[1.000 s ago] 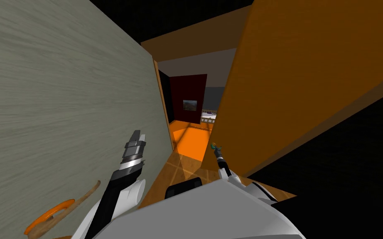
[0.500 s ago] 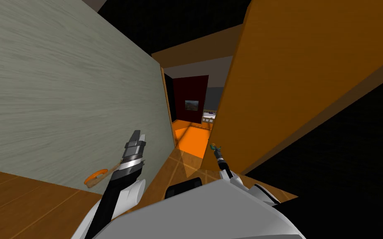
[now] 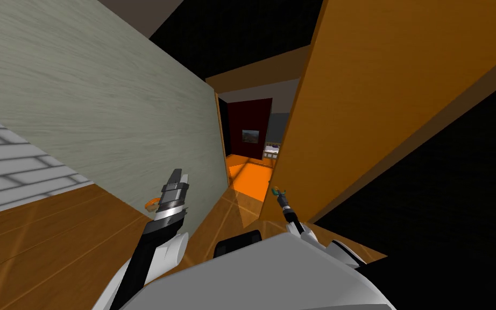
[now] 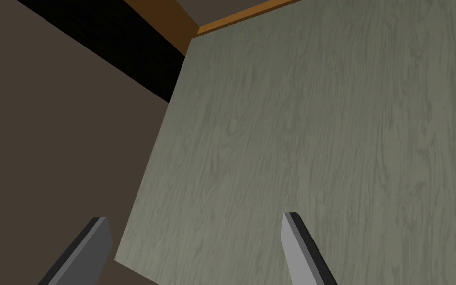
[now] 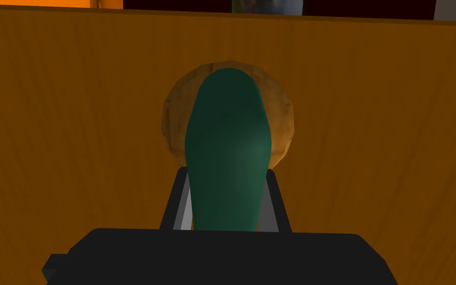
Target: Pull the door open
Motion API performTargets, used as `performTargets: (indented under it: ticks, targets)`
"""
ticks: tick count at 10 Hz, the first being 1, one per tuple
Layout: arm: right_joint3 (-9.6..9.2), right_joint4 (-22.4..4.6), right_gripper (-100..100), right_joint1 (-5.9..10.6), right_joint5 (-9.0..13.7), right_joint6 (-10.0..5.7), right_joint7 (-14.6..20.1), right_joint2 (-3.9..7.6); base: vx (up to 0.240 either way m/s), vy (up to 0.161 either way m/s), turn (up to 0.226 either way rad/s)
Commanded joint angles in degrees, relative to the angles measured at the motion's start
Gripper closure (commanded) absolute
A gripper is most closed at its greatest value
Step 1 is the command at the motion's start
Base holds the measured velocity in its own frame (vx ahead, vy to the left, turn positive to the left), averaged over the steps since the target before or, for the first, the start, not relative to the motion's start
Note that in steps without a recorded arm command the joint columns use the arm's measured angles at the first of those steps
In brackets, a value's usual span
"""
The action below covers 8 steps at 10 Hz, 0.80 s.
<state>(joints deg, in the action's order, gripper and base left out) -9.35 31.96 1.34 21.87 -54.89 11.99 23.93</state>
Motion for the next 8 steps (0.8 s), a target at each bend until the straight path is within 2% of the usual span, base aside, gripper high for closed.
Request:
performTargets:
  ticks: [1, 2, 3, 4, 5, 6, 7, 8]
  targets:
    - [-1.0, 0.35, 100, -0.79, -0.42, -0.72, 1.08, 0.75, -0.229, -0.044, 0.082]
    - [-1.5, 0.52, 100, -1.06, -0.64, -1.03, 1.56, 1.08, -0.23, -0.048, 0.097]
    - [-1.27, 0.5, 100, -0.82, -0.55, -0.7, 1.11, 0.66, -0.103, -0.013, 0.028]
    - [-2.7, 0.54, 100, -0.56, -0.38, -0.67, 1.12, 0.57, -0.158, -0.007, 0.034]
    - [-3.54, 0.57, 100, -0.23, -0.2, -0.69, 1.07, 0.61, -0.218, -0.016, 0.045]
    - [-3.54, 0.57, 100, -0.23, -0.2, -0.69, 1.07, 0.61, -0.153, -0.024, 0.022]
    - [-5.04, 0.61, 100, 0.36, 0.14, -0.72, 0.97, 0.67, -0.177, -0.014, 0.017]
    - [-5.59, 0.63, 100, 0.58, 0.26, -0.73, 0.94, 0.7, -0.186, -0.031, 0.029]
